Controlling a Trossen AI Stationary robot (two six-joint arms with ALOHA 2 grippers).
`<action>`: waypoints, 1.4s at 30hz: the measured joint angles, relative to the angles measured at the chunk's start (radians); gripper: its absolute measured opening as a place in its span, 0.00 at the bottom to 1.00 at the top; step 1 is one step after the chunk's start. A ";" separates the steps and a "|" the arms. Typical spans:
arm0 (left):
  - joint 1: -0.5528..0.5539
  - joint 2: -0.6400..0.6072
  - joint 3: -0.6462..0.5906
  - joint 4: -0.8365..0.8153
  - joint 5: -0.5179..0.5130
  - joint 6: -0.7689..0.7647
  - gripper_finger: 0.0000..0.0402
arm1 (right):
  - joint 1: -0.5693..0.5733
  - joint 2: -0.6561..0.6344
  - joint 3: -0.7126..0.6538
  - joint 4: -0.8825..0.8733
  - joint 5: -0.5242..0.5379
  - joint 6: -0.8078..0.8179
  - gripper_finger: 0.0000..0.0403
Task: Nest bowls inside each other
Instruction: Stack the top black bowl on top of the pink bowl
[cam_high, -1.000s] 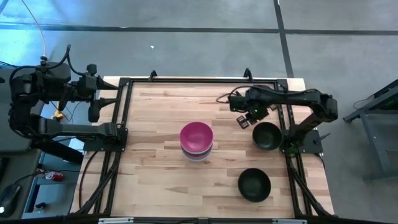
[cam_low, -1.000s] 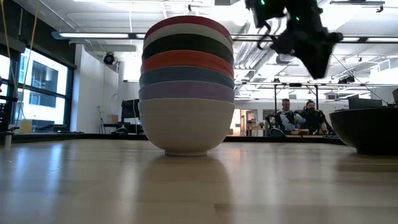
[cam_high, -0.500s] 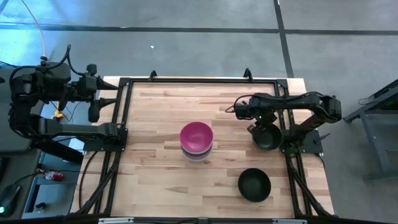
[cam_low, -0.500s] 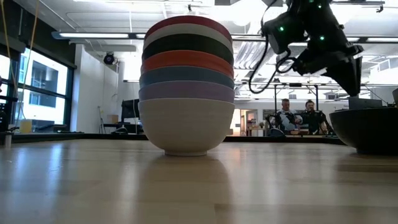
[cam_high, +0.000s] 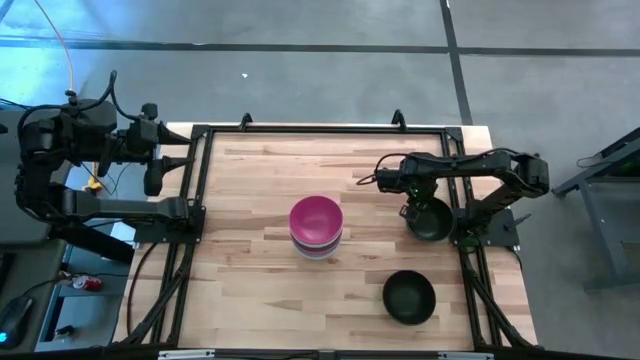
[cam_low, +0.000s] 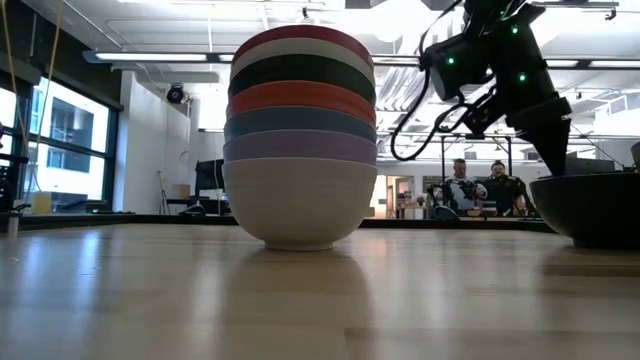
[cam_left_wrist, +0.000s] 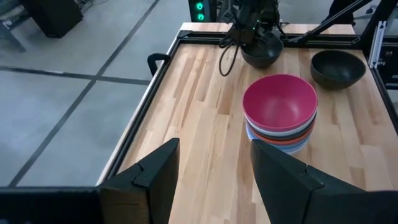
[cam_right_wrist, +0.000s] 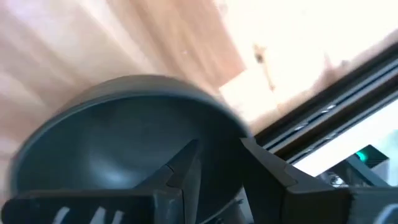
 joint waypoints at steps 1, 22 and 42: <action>0.000 0.004 0.000 0.000 0.000 -0.003 0.46 | -0.006 0.000 -0.001 0.001 0.007 -0.006 0.25; 0.000 0.076 0.000 0.001 0.000 -0.037 0.46 | -0.063 0.000 -0.001 0.030 -0.030 -0.229 0.25; 0.000 0.080 0.000 0.002 0.000 -0.089 0.46 | -0.193 0.001 -0.083 0.085 -0.158 -0.381 0.25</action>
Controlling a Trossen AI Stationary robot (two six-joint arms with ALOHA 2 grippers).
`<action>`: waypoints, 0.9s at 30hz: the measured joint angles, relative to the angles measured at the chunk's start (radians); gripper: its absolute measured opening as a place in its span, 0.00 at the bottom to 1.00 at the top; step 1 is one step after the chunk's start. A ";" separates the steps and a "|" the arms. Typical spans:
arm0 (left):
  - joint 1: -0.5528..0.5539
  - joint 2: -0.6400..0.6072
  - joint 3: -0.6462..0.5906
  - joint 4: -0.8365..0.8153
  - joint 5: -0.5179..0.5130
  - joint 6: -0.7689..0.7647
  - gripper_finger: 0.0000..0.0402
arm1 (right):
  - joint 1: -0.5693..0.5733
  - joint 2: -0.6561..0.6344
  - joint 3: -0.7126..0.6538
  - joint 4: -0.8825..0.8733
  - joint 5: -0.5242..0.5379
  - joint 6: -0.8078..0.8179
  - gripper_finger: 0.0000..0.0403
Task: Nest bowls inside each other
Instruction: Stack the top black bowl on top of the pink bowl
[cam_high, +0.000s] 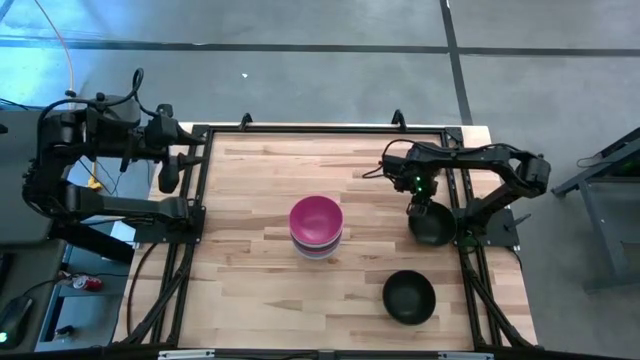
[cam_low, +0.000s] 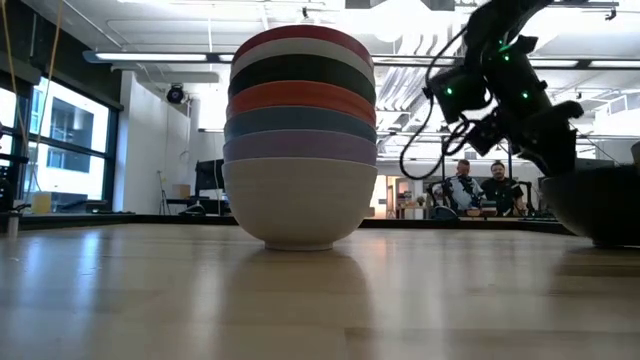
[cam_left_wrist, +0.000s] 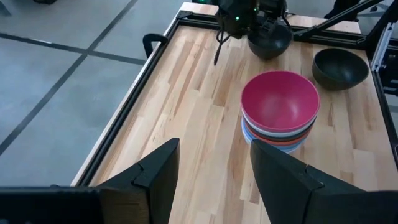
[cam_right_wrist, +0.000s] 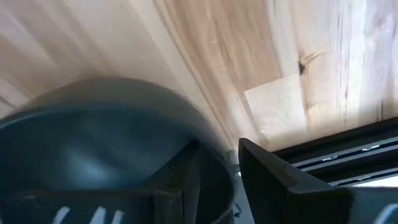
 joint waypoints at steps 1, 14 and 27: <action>0.000 0.001 0.000 0.004 0.000 0.000 0.46 | -0.006 0.000 -0.010 0.008 0.002 -0.001 0.25; 0.000 0.024 0.000 0.051 0.000 0.000 0.46 | -0.020 0.000 -0.017 0.045 0.008 -0.061 0.18; 0.000 0.030 0.000 0.049 0.000 0.003 0.46 | -0.065 0.000 -0.015 0.074 0.019 -0.037 0.01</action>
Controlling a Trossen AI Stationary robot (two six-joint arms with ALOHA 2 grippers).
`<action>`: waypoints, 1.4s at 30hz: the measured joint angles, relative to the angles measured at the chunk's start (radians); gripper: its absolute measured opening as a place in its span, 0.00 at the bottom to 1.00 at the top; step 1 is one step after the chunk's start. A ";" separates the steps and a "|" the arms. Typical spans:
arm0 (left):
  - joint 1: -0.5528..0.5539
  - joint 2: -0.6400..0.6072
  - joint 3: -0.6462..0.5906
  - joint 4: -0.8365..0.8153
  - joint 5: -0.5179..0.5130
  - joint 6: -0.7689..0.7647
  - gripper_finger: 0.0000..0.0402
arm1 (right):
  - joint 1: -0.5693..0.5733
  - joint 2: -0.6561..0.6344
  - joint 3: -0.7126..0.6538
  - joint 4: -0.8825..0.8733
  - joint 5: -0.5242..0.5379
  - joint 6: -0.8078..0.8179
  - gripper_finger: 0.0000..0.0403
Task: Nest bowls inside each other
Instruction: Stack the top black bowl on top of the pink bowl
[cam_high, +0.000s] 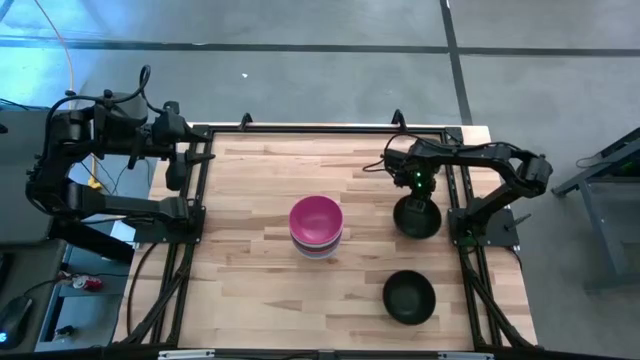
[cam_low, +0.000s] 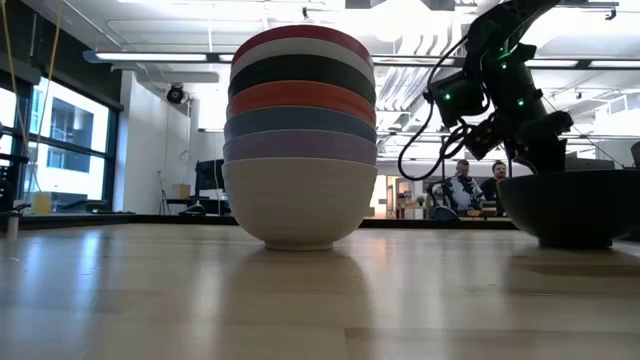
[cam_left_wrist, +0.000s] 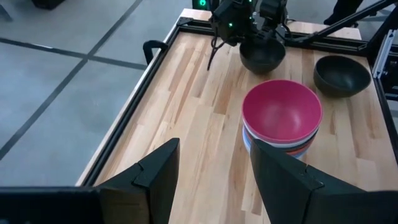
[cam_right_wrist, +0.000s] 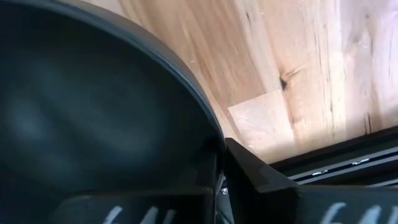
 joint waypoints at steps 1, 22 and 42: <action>0.000 0.000 0.000 0.000 0.000 0.004 0.46 | -0.003 0.000 0.000 0.000 0.000 0.010 0.01; 0.000 0.000 0.000 -0.008 0.000 0.057 0.46 | -0.046 0.000 0.216 0.072 -0.003 0.291 0.00; 0.000 0.000 0.000 -0.039 0.000 0.070 0.46 | -0.038 0.024 0.677 -0.321 -0.275 0.435 0.00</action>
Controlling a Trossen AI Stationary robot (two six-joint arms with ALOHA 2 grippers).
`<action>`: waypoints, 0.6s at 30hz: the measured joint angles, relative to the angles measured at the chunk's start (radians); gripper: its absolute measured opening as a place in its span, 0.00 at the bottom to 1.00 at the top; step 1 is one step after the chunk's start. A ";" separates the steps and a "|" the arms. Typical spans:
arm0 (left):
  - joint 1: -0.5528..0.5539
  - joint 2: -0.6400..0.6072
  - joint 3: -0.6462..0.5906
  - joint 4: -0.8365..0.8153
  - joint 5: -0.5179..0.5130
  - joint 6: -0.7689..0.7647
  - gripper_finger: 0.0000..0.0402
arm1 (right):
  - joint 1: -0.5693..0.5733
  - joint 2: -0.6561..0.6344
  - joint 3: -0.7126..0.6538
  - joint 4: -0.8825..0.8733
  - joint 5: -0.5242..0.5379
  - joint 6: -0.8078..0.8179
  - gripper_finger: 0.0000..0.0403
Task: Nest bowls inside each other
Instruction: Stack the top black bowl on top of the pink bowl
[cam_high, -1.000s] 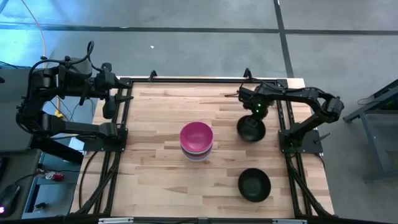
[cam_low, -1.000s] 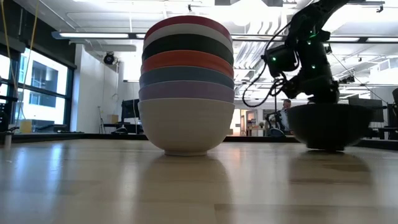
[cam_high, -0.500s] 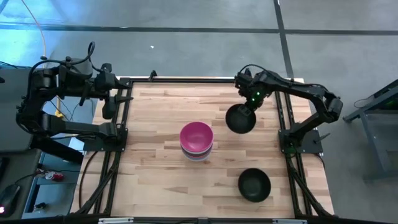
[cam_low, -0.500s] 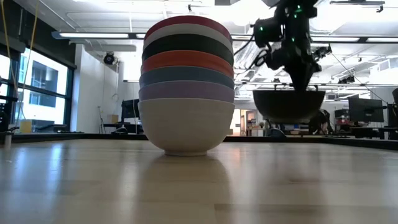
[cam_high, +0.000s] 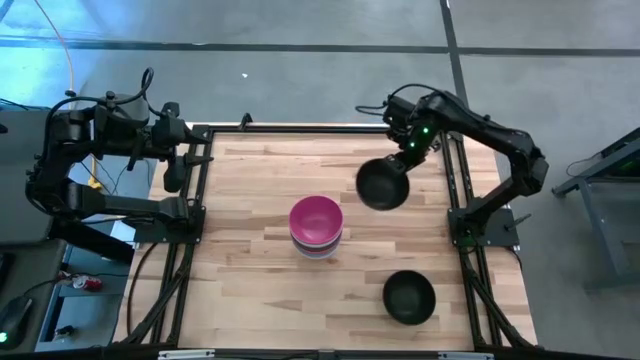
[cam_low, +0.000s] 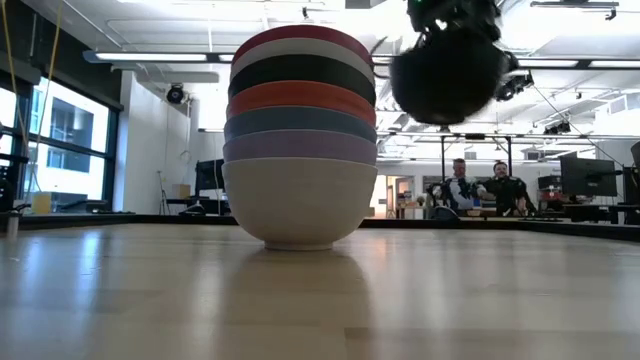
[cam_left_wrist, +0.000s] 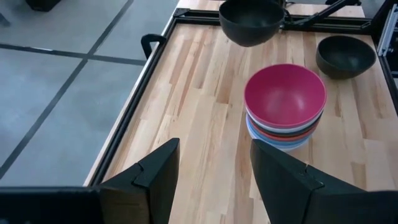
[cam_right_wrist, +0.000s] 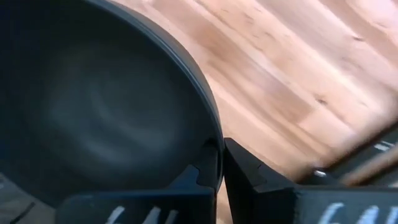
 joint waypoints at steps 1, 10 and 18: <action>0.000 0.000 0.000 0.000 0.000 0.000 0.46 | 0.004 0.009 0.027 -0.004 -0.019 0.004 0.00; 0.000 0.000 0.000 0.000 0.000 0.024 0.46 | 0.097 0.150 0.257 -0.006 -0.113 0.057 0.00; 0.000 -0.001 0.000 0.000 0.000 0.045 0.46 | 0.178 0.294 0.461 -0.003 -0.143 0.097 0.00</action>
